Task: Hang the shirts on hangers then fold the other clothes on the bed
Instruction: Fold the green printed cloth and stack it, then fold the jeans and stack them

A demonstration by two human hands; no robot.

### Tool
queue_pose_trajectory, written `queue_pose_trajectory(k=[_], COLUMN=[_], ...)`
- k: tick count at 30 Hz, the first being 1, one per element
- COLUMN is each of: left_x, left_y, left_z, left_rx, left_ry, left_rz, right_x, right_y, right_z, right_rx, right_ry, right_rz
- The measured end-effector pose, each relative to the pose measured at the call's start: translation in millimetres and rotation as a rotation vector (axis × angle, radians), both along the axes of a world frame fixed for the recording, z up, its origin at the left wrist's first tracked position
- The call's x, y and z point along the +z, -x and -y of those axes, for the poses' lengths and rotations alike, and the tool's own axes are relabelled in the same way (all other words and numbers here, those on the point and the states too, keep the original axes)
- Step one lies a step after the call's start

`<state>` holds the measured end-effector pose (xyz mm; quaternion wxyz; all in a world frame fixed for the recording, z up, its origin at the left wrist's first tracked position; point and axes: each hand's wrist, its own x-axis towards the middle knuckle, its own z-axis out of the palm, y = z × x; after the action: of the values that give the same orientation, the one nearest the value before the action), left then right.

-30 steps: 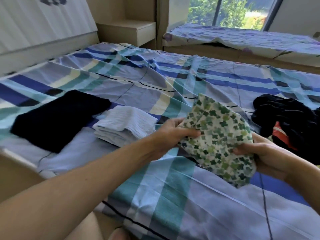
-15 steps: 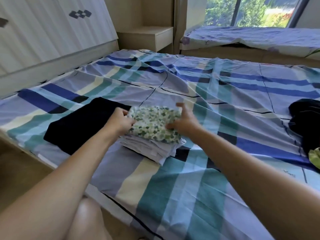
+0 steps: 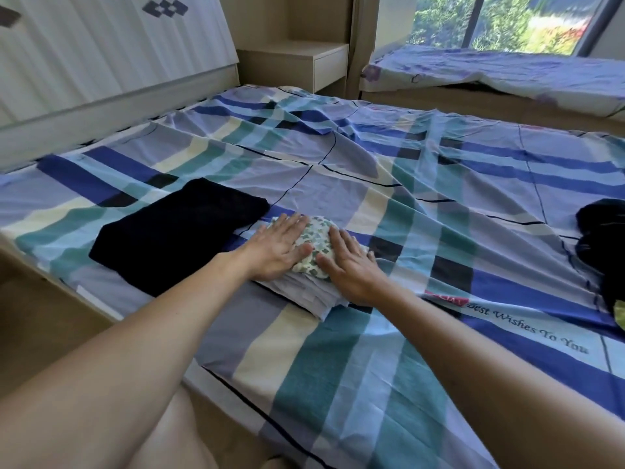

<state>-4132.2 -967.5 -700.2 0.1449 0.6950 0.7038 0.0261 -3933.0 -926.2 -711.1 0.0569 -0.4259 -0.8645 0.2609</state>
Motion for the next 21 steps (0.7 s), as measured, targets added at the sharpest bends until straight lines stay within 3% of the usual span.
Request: queue_pose_trajectory(k=[6, 11, 15, 18, 21], left_x=[10, 58, 84, 93, 81], left_y=[3, -32, -116, -196, -262], left_z=[6, 9, 6, 6, 11], left_rx=[0.052, 0.033, -0.041, -0.077, -0.24], left_ry=[-0.03, -0.298, -0.507, -0.456, -0.374], left_rz=[0.127, 0.046, 0.249, 0.49, 0.526], right_x=[2, 38, 62, 79, 93], right_y=[-4, -61, -150, -223, -293], right_z=[13, 17, 17, 15, 13], right_rx=[-0.014, -0.056, -0.156, -0.28, -0.436], right_ry=[-0.012, -0.048, -0.097, -0.156, -0.242], right_rz=[-0.058, -0.208, -0.192, -0.122, -0.091])
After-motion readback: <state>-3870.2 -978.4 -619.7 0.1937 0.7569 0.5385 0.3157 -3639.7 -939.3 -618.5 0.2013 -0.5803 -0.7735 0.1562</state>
